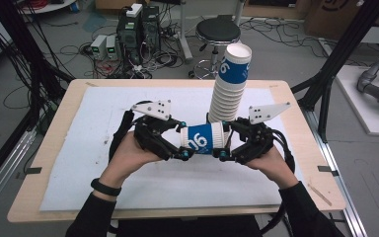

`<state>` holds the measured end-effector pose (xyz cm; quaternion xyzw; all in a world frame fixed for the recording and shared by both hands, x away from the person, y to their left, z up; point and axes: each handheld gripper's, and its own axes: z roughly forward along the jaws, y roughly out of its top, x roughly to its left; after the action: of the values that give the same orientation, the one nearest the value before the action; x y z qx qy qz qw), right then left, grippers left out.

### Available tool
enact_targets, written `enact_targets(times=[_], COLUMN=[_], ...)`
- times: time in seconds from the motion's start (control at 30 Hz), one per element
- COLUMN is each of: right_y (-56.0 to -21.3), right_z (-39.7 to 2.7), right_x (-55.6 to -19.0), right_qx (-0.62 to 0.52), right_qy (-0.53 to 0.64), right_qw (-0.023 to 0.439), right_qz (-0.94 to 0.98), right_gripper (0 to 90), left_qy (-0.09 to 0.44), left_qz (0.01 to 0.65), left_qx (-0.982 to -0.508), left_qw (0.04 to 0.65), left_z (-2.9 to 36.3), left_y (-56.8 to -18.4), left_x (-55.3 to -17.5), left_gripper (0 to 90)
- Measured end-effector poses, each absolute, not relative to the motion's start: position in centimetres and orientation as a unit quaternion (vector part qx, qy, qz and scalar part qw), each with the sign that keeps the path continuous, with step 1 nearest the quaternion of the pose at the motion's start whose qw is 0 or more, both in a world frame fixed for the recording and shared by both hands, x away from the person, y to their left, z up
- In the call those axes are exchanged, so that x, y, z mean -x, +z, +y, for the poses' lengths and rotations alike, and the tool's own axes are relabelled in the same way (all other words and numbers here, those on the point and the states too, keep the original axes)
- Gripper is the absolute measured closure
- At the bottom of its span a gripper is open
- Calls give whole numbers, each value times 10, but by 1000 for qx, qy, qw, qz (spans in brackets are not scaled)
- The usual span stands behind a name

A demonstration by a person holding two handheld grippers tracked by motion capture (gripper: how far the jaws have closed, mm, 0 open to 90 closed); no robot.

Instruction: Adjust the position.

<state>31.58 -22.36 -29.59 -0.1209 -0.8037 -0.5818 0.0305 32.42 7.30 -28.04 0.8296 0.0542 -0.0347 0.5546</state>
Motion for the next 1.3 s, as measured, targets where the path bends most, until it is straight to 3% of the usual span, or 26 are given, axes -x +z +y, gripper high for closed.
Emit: enact_targets(times=[0.4,0.73,0.93,1.23,1.3], right_y=[-295,-293,-293,-294,-293], right_z=[-225,-227,-223,-219,-218], right_x=[-316,-314,-314,-314,-314], right_qx=[143,126,124,119,120], right_qy=[-615,-610,-578,-554,-552], right_qw=[34,31,25,23,22], right_qz=[-775,-782,-806,-824,-825], right_gripper=[143,193,203,203,203], left_qy=[-32,-32,-29,-27,-30], left_qz=[64,53,57,60,53], left_qx=[-791,-826,-840,-869,-871], left_qw=[608,560,538,490,488], left_z=[77,69,70,60,59], left_y=[-281,-284,-282,-288,-288], left_x=[-325,-323,-321,-322,-321], left_gripper=[292,283,233,233,271])
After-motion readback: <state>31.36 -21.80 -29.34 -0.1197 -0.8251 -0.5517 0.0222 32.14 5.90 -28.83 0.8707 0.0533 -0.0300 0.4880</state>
